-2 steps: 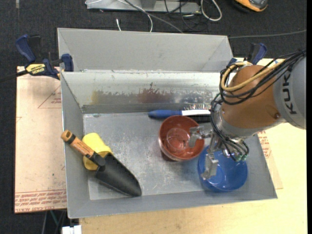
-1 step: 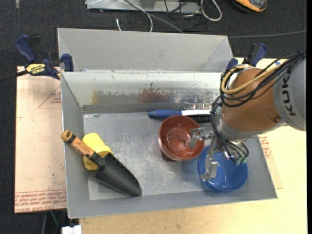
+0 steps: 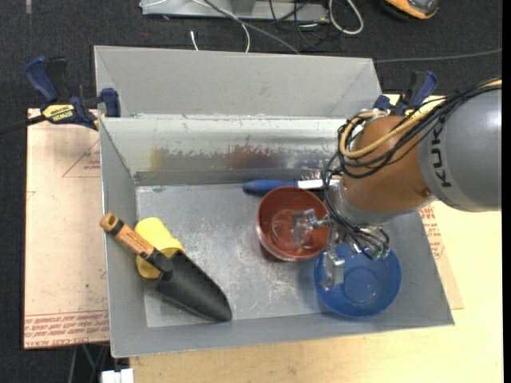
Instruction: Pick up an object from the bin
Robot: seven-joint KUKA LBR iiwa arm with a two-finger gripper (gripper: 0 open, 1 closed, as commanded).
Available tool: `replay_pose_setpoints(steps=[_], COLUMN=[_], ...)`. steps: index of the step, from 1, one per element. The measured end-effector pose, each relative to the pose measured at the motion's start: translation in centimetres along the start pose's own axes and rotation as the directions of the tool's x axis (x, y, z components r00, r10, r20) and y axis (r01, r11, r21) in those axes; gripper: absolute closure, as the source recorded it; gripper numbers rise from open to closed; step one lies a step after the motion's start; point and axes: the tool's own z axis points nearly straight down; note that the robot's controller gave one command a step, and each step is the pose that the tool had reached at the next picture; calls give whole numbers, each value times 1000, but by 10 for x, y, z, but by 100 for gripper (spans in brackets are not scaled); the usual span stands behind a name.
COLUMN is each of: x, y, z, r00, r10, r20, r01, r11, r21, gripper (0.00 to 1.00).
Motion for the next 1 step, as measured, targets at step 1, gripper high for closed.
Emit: replay_pose_setpoints(steps=[1], x=[7], y=[13], z=[13], r00=[997], r10=[-82], r20=[3], r01=[82], r11=[997], r21=[1], gripper=[0])
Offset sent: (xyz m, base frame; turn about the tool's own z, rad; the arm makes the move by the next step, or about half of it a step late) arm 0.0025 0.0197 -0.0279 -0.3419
